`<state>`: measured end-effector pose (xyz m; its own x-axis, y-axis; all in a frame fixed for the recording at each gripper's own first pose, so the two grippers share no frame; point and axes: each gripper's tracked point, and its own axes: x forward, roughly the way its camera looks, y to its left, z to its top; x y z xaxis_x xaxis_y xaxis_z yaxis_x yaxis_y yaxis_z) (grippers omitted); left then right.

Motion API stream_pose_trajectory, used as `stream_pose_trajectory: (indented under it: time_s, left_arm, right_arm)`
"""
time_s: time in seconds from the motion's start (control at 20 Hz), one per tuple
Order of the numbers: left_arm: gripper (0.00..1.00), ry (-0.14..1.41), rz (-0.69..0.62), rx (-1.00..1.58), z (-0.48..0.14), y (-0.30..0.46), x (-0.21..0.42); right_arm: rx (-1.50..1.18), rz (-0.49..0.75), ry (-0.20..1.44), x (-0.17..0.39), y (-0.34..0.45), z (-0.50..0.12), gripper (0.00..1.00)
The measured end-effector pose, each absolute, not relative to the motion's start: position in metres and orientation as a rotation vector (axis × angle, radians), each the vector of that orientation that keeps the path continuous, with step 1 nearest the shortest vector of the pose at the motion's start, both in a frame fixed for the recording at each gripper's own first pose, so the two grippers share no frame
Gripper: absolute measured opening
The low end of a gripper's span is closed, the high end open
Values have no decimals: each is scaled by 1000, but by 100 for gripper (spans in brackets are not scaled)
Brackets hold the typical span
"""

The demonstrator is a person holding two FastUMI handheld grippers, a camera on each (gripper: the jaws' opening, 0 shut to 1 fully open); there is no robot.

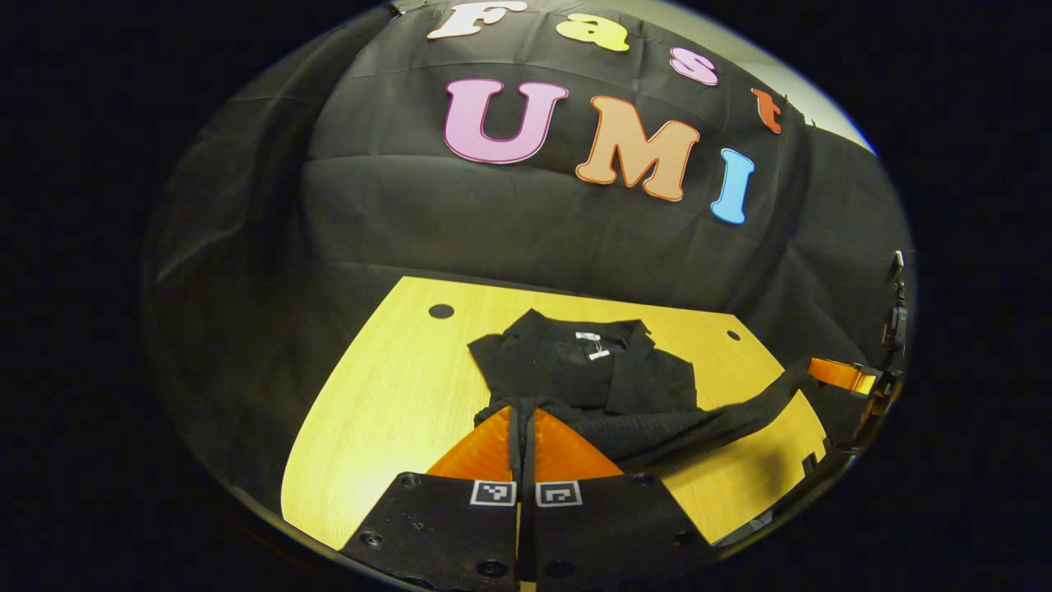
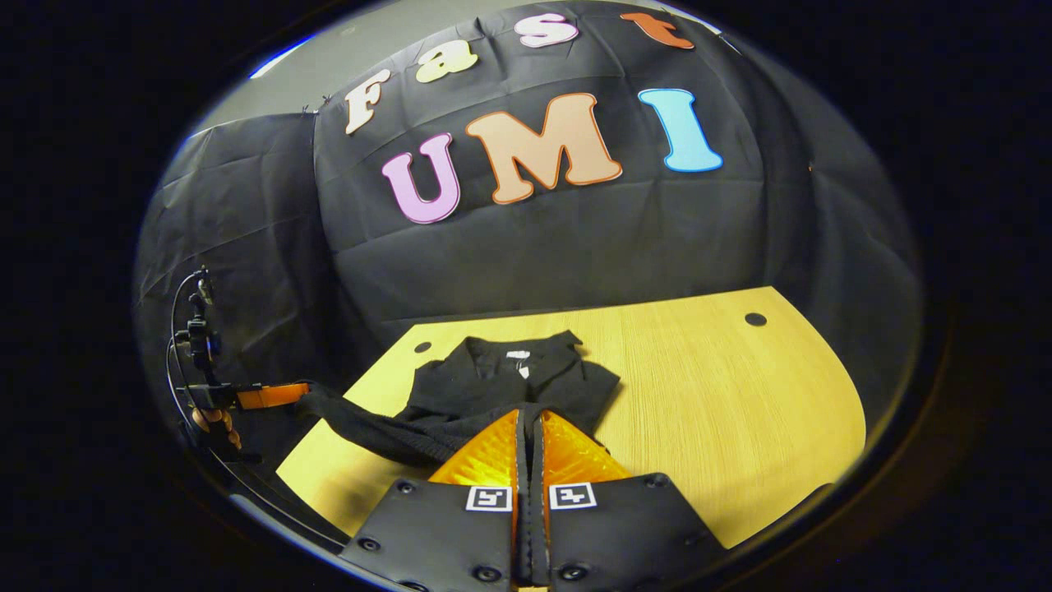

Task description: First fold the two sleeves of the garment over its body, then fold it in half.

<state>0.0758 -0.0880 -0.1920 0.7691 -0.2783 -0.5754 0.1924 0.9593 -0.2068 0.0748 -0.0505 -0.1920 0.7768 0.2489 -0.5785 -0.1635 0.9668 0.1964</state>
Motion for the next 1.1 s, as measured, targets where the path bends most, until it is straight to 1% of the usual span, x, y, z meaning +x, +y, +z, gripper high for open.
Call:
stream_pose_trajectory:
  time_s: [0.3,0.35,0.4,0.55,0.85,0.9,0.95,1.0,1.05,1.1]
  left_arm:
    - [0,622,-259,-116,-191,-99,144]
    - [0,622,-258,-112,-193,-100,154]
    - [0,624,-257,-111,-195,-102,166]
    - [0,601,-249,-107,-201,-107,204]
    - [0,614,-234,-20,-231,-117,261]
    - [0,609,-207,11,-233,-114,269]
    - [0,602,-175,48,-234,-109,277]
    - [29,570,-135,79,-229,-102,283]
    - [58,520,-113,83,-221,-100,290]
    - [88,469,-112,74,-211,-101,296]
  right_arm:
    - [126,243,631,143,-54,-189,2]
    - [133,242,631,155,-55,-191,0]
    - [136,237,638,166,-57,-195,2]
    - [156,226,647,200,-61,-203,2]
    - [168,214,649,259,-69,-218,2]
    - [167,188,664,265,-73,-223,3]
    - [153,147,659,269,-83,-223,12]
    - [131,103,628,269,-94,-221,40]
    - [114,75,590,281,-99,-214,68]
    - [102,64,561,284,-104,-208,95]
